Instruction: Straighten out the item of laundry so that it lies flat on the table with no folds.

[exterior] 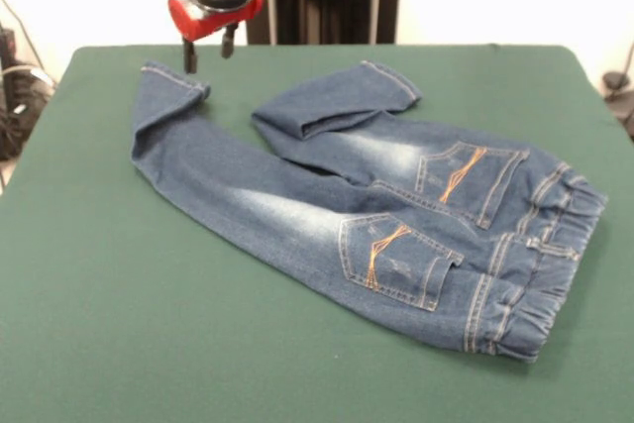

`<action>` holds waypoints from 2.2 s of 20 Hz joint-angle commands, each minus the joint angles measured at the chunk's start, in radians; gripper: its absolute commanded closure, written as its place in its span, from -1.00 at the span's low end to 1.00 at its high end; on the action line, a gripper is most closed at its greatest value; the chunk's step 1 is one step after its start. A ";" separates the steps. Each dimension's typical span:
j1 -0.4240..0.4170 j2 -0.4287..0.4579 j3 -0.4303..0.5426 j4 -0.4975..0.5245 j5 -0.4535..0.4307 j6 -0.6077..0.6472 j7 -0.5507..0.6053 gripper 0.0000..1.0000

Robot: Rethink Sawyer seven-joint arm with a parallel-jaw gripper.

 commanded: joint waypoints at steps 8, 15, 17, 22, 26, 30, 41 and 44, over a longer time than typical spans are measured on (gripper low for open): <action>0.154 0.170 -0.072 -0.058 0.048 -0.170 0.351 -1.00; 0.255 0.127 -0.172 -0.062 0.005 -0.225 0.325 -1.00; 0.284 0.118 -0.209 -0.058 -0.005 -0.243 0.325 -1.00; 0.246 0.086 -0.171 -0.042 0.042 -0.272 0.237 -1.00; 0.221 0.126 -0.156 -0.064 0.034 -0.319 0.221 -1.00; 0.213 0.156 -0.163 -0.080 0.018 -0.366 0.224 -1.00; 0.155 0.165 -0.125 -0.073 0.028 -0.375 0.166 -1.00; 0.158 0.180 -0.127 -0.077 0.012 -0.406 0.174 -1.00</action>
